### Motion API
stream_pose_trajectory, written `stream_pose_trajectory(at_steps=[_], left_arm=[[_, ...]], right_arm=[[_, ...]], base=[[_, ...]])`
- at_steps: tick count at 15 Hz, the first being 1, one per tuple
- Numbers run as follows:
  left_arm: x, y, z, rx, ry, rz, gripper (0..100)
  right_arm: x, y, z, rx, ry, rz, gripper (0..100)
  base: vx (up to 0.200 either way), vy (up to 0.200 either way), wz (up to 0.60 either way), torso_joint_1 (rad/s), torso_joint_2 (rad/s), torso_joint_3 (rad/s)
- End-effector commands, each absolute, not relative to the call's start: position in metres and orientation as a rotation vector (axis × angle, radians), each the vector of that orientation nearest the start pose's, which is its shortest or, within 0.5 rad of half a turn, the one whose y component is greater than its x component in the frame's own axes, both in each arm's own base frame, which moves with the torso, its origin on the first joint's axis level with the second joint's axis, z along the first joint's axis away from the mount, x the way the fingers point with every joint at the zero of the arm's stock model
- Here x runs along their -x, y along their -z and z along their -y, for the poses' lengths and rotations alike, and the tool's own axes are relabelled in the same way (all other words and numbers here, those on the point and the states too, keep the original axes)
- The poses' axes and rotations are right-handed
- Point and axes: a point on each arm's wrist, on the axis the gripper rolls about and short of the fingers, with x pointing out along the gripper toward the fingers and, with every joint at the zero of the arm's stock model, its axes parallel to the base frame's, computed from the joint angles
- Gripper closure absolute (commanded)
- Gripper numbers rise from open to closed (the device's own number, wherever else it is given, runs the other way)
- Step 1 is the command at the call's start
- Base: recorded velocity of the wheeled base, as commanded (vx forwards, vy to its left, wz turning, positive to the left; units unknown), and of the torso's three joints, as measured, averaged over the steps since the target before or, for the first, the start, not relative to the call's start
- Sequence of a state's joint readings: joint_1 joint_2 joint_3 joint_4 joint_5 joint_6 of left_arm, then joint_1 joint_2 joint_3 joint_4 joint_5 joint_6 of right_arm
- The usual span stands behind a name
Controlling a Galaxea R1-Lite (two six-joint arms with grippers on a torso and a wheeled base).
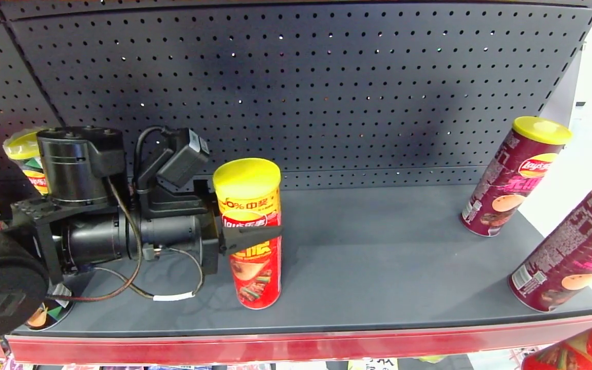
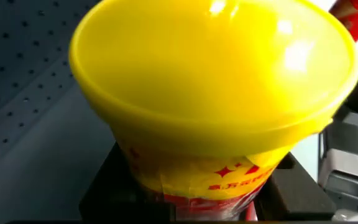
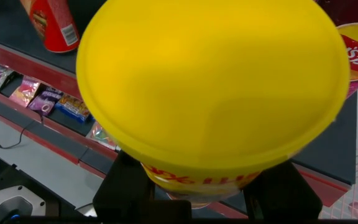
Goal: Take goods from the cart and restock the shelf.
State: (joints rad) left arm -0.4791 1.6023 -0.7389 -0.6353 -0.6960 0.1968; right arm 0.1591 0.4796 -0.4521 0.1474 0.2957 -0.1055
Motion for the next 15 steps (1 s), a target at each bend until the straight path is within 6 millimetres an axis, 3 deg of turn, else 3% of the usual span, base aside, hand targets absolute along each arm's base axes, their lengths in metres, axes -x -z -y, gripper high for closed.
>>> stream_pose_trajectory(at_steps=[1,7,15], left_arm=[[-0.229,-0.192,0.141,-0.147,1.208,-0.134,100],[-0.216,-0.182,0.134,-0.146,1.204,-0.158,100],[-0.204,-0.187,0.130,-0.143,1.190,-0.143,100]], right_arm=[[-0.009,-0.192,-0.008,0.092,-0.463,-0.150,100],[-0.009,-0.192,-0.008,0.092,-0.461,-0.146,100],[-0.008,-0.194,-0.008,0.093,-0.461,-0.139,100]], base=[[0.000,0.000,0.00,0.000,0.00,0.000],[0.000,0.000,0.00,0.000,0.00,0.000],[0.000,0.000,0.00,0.000,0.00,0.000]])
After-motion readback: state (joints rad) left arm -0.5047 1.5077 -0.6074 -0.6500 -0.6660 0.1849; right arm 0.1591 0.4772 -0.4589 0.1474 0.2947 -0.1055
